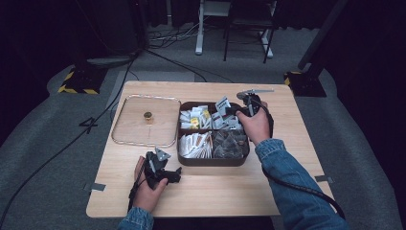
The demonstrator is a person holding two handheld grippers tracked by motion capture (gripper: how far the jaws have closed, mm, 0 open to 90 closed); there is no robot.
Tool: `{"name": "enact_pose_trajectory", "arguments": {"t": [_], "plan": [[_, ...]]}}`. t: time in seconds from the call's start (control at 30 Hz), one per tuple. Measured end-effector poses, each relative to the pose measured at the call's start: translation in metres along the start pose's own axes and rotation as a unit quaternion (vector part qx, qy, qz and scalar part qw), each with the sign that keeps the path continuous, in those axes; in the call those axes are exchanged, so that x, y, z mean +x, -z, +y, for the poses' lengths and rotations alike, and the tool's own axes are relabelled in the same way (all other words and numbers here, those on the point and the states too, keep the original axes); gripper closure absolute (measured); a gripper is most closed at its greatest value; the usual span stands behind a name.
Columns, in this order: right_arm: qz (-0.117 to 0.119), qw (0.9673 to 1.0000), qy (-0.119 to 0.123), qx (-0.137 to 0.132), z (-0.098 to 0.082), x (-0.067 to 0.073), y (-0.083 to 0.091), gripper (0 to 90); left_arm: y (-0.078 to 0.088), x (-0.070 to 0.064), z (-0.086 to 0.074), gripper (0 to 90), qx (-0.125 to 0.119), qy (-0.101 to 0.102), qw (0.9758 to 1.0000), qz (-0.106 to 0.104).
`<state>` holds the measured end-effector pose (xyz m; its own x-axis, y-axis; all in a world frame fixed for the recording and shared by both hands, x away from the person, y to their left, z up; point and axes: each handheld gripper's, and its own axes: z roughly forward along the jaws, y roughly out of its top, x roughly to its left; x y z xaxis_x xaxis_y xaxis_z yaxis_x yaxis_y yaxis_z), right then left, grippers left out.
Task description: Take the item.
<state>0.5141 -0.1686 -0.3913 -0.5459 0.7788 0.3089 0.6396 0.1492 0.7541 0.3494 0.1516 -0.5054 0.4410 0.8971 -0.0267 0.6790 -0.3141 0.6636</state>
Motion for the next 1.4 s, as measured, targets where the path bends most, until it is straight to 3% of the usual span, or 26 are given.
{"name": "enact_pose_trajectory", "arguments": {"t": [0.47,0.7,1.03,1.4], "plan": [[0.026,0.9986,0.023,-0.041,-0.004,0.007,0.042,86.5,0.000,0.000,0.001,0.1,0.001,0.001,1.0000,0.000],[0.046,0.9966,0.019,-0.065,-0.013,0.008,0.071,86.5,0.000,0.000,0.001,0.1,0.002,0.001,1.0000,0.000],[0.042,0.9959,0.033,-0.074,-0.030,0.008,0.107,86.5,0.000,0.001,0.001,0.1,0.001,0.000,1.0000,0.000],[0.018,0.9971,0.011,-0.072,-0.052,-0.016,0.141,86.5,0.000,0.000,0.001,0.1,0.002,0.000,1.0000,0.000]]}}
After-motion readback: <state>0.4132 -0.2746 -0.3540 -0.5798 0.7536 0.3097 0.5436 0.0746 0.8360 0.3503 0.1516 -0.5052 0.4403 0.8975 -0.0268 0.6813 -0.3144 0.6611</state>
